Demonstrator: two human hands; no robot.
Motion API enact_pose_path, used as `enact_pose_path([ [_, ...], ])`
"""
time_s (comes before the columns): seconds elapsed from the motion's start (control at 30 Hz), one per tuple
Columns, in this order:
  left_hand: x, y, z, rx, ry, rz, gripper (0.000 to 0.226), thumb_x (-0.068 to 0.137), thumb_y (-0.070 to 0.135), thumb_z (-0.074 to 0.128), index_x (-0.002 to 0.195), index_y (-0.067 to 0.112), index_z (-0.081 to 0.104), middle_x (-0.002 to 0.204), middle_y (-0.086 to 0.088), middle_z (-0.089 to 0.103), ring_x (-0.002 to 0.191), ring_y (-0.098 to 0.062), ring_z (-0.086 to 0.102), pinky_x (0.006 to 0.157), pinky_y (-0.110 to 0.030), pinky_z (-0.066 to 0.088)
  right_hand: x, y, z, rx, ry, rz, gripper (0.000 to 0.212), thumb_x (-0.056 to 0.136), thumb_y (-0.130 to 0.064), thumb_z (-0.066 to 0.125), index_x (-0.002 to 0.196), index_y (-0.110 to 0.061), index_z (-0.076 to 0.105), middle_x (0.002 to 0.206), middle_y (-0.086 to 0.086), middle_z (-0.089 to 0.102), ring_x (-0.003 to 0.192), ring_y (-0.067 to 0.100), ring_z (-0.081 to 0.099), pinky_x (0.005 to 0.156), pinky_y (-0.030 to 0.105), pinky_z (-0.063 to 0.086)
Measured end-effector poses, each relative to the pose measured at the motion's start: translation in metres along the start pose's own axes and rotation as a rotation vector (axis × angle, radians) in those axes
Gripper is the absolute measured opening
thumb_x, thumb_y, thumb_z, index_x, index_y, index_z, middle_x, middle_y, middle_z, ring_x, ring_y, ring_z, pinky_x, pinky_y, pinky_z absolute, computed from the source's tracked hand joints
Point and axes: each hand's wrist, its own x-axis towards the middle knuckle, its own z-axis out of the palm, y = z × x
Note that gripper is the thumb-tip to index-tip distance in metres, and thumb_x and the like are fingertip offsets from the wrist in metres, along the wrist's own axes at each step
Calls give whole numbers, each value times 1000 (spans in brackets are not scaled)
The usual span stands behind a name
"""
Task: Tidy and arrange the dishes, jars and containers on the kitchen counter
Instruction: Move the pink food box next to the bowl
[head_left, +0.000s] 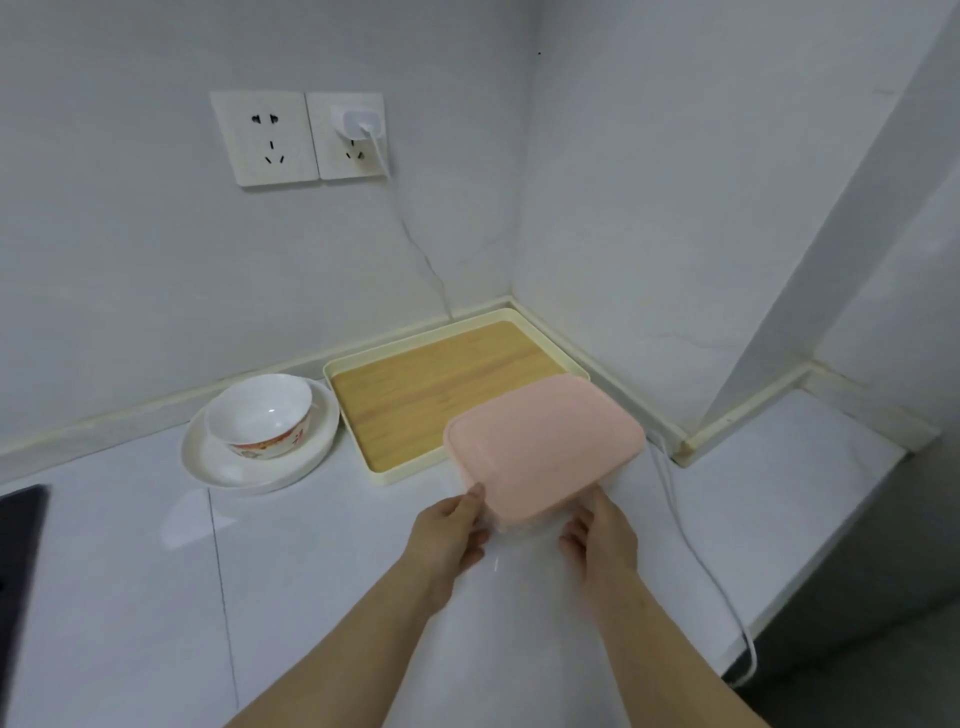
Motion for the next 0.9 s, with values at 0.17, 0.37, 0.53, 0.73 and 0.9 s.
enact_pose_path([
  [0.17, 12, 6, 23, 4, 11, 10, 25, 94, 31, 54, 84, 8, 58, 79, -4, 57, 72, -18, 55, 65, -26, 47, 14, -14, -1, 64, -50, 115, 19, 91, -31, 52, 105, -20, 58, 83, 0, 55, 69, 16, 49, 59, 28, 42],
  [0.37, 28, 12, 48, 3, 5, -43, 30, 93, 33, 54, 105, 6, 55, 89, -4, 57, 91, -25, 58, 73, -32, 50, 27, -19, -4, 158, -80, 201, 29, 87, -42, 52, 108, -23, 48, 82, 1, 42, 64, 17, 41, 56, 31, 38],
  [0.53, 30, 17, 61, -58, 1, -104, 40, 93, 32, 54, 120, 3, 50, 113, -9, 50, 104, -30, 54, 82, -34, 49, 29, -18, -6, 180, -96, 174, 48, 87, -44, 53, 131, -23, 48, 104, 4, 49, 80, 18, 48, 81, 39, 41],
  [0.73, 30, 18, 58, -91, -13, -124, 48, 93, 31, 55, 131, 4, 45, 124, -11, 48, 116, -34, 51, 87, -37, 48, 27, -16, -6, 201, -83, 167, 48, 86, -42, 55, 129, -21, 51, 96, 4, 50, 75, 18, 47, 79, 38, 42],
  [0.9, 30, 17, 58, -95, -19, -138, 51, 92, 32, 57, 133, 6, 42, 128, -11, 48, 110, -31, 51, 88, -38, 47, 24, -17, -5, 207, -68, 161, 43, 88, -40, 54, 127, -22, 51, 95, 4, 52, 76, 18, 48, 79, 39, 42],
])
